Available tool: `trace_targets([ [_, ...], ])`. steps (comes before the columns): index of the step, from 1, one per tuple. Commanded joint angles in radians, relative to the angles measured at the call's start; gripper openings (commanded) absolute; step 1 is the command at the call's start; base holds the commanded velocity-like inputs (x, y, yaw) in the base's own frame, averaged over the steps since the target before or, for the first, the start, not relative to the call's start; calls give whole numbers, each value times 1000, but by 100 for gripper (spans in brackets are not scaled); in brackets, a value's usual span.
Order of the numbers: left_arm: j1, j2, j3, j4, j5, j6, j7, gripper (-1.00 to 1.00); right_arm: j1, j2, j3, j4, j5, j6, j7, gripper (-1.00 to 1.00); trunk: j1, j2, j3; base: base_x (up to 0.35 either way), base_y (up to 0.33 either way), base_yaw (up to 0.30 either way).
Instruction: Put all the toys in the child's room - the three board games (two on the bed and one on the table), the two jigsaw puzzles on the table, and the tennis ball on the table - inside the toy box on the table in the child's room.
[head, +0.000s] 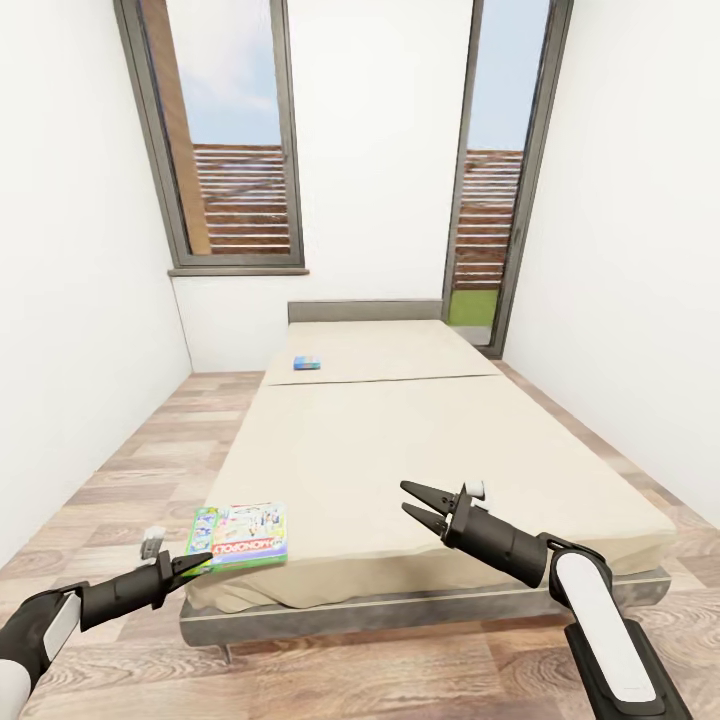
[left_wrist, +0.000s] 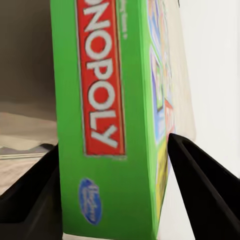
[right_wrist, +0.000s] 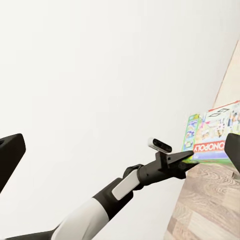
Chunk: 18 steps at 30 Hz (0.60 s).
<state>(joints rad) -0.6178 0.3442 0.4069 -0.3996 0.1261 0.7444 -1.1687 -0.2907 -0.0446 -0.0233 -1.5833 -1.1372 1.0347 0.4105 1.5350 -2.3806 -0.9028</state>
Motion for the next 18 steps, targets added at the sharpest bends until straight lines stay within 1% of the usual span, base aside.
trace_targets([
  [1, 0, 1, 0, 1, -8, -2, -2, -100, -1, 0, -1, 0, 10, 3, 10, 100, 0, 0, -1, 0, 0, 0],
  [9, 0, 1, 0, 1, -8, -2, -3, -100, -1, 0, -1, 0, 10, 2, 10, 100, 0, 0, -1, 0, 0, 0],
  [18, 0, 0, 0, 1, -8, -2, -3, -100, -1, 0, -1, 1, 10, 2, 10, 100, -35, 63, 27, 0, 0, 0],
])
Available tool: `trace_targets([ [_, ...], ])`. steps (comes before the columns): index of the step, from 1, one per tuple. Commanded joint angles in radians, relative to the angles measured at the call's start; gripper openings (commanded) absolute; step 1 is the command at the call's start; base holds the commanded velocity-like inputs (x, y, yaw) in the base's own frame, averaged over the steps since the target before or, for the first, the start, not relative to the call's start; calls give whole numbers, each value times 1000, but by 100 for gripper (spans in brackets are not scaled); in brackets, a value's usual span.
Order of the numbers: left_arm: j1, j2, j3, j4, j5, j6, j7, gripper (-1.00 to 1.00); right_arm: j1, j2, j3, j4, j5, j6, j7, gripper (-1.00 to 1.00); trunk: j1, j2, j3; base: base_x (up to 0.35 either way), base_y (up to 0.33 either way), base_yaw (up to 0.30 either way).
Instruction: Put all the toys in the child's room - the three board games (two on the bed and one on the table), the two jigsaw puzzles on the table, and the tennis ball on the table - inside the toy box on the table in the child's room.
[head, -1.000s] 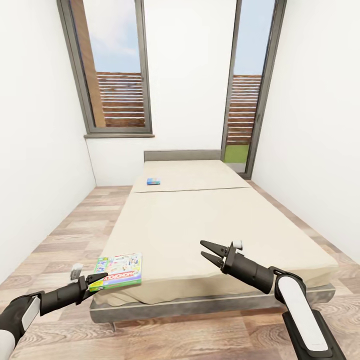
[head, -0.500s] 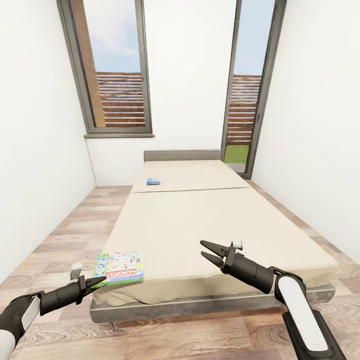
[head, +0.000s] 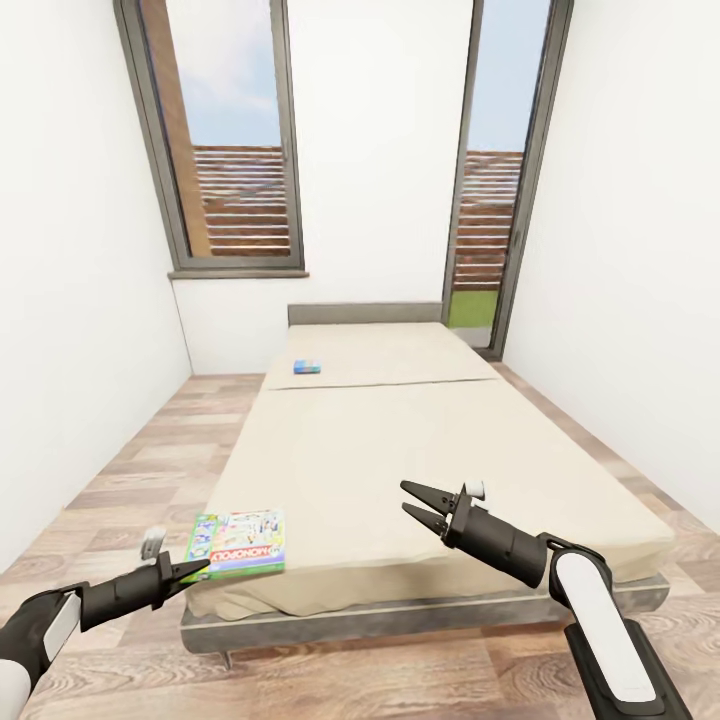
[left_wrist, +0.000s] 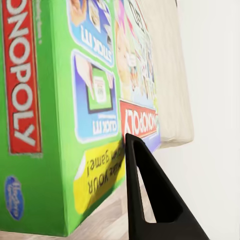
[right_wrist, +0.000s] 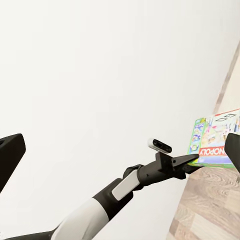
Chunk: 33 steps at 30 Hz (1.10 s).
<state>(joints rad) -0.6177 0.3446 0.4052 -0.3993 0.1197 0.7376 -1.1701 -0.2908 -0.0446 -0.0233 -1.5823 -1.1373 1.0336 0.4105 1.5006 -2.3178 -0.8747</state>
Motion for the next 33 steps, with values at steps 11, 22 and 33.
trace_targets([
  [11, 0, 0, 1, 1, -2, 5, -2, -100, -1, 0, -1, 1, 11, 2, 8, 100, -42, 77, 34, 0, 0, 0],
  [22, 0, 0, 0, 0, -2, 5, -2, -100, -1, 0, -1, 1, 11, 2, 8, 100, -85, 154, 68, 0, 0, 0],
  [33, 0, 0, 0, -5, -2, 7, -3, -100, -1, -4, -1, 1, 11, -5, 8, 100, -127, 231, 102, 0, 0, 0],
])
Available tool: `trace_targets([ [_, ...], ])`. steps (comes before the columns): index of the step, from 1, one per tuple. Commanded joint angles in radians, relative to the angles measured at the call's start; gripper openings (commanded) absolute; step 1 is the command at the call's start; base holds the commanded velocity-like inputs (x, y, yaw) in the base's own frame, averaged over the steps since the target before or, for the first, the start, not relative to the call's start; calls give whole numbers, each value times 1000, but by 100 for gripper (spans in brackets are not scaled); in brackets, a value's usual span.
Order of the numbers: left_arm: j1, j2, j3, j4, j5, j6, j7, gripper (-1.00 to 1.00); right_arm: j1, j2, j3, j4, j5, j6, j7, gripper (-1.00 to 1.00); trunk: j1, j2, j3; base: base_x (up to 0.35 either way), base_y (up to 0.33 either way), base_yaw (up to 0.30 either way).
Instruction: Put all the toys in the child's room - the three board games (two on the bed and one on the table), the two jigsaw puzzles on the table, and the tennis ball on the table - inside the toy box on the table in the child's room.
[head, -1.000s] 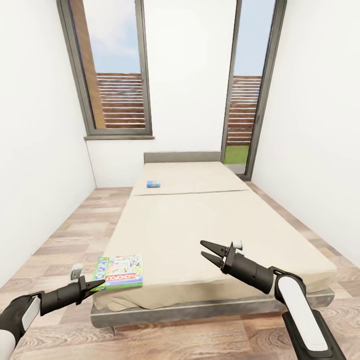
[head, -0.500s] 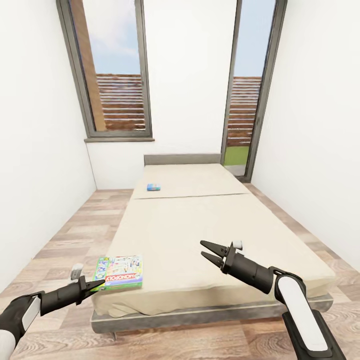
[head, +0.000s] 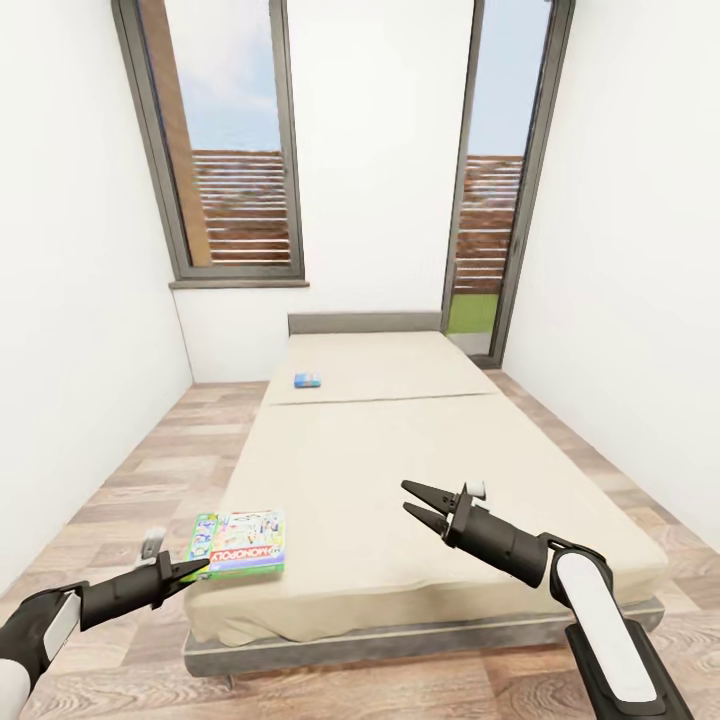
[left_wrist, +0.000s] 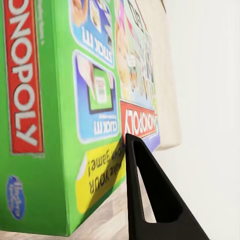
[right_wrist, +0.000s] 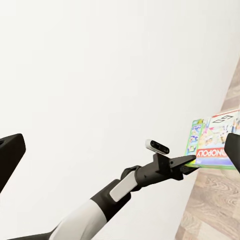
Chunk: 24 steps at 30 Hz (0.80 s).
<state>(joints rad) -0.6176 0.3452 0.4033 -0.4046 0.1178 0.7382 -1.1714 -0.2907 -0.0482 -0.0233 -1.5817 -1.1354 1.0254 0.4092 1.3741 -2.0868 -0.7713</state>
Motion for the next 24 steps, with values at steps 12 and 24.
trace_targets([
  [12, -2, 15, -3, -74, -2, 161, -3, -100, -1, -2, -2, 0, 9, 2, 10, 100, -46, 84, 37, 0, 0, 0],
  [24, -3, 36, -55, -302, -10, 249, -259, -100, -1, 2, -4, 0, 10, 4, 10, 100, -92, 168, 74, 0, 0, 0],
])
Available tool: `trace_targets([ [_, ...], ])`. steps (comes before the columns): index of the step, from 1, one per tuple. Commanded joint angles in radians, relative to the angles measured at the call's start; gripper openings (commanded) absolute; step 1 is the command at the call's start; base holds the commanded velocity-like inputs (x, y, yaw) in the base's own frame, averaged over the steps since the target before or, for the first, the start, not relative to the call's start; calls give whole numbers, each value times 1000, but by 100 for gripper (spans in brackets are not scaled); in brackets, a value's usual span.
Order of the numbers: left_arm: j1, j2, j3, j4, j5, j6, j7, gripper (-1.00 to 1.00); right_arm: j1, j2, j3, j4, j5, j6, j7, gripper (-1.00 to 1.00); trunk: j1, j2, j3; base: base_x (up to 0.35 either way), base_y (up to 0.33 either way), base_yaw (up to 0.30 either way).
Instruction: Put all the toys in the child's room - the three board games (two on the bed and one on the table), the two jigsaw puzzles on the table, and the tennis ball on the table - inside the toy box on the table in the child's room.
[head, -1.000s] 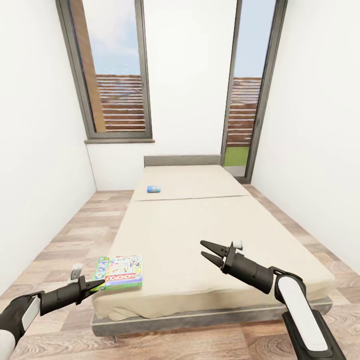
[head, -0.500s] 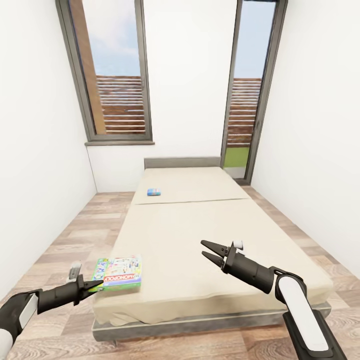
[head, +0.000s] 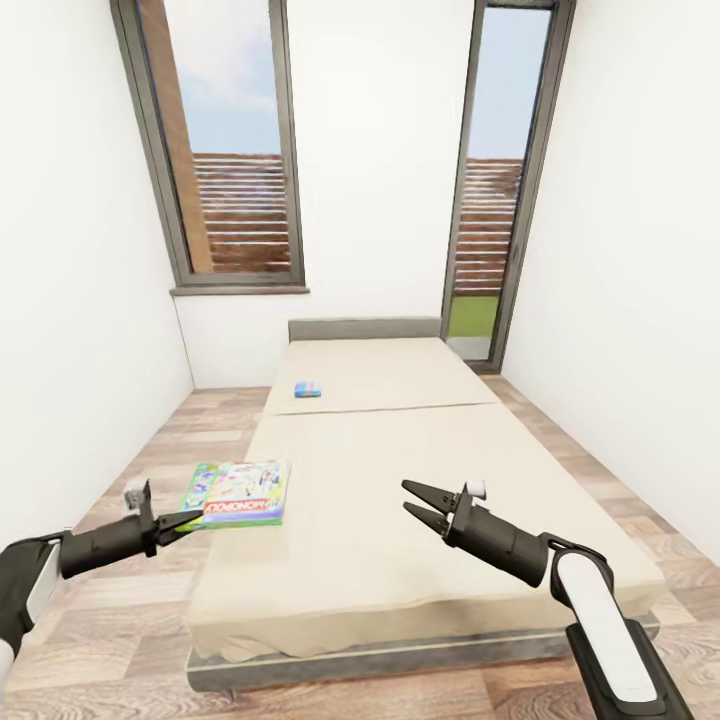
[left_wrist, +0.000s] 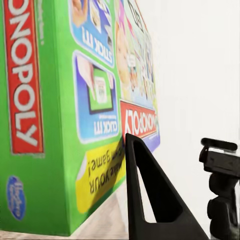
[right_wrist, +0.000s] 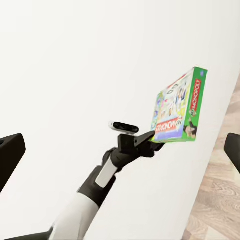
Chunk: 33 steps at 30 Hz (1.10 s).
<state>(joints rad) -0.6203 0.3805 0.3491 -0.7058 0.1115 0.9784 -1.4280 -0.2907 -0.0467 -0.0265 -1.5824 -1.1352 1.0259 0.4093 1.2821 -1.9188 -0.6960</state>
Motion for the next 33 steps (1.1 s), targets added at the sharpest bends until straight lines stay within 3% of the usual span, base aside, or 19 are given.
trace_targets([
  [1, 1, 4, -17, -25, -5, 16, -13, -100, -1, 1, 1, 0, 10, 3, 9, 100, -4, 7, 2, 0, 0, 0],
  [4, 5, 13, -90, -101, -9, 37, -43, -100, -1, 6, 9, -1, 12, 1, 6, 100, -16, 28, 12, 0, 0, 0],
  [8, 6, 17, -113, -124, -11, 45, -52, -100, 0, 9, 31, -2, 32, -11, -26, 100, -31, 56, 24, 0, 0, 0],
  [11, 6, 19, -118, -130, -10, 50, -54, -100, 1, 10, 53, -2, 68, -16, -107, 100, -42, 77, 33, 0, 0, 0],
  [13, 6, 20, -119, -132, -10, 53, -55, -100, 1, 13, 73, -2, 80, -17, -200, 100, -50, 91, 40, 0, 0, 0],
  [16, 5, 20, -120, -134, -10, 54, -55, -100, -2, 27, 106, -2, 85, -16, -257, 100, -62, 112, 49, 0, 0, 0],
  [21, 5, 20, -119, -135, -10, 56, -57, -100, -6, 39, 142, -2, 88, -11, -277, 100, -81, 147, 65, 0, 0, 0],
  [33, 4, 19, -120, -135, -12, 59, -56, -100, -4, 40, 139, 0, 92, -34, -280, 100, -127, 231, 102, -118, 0, 0],
])
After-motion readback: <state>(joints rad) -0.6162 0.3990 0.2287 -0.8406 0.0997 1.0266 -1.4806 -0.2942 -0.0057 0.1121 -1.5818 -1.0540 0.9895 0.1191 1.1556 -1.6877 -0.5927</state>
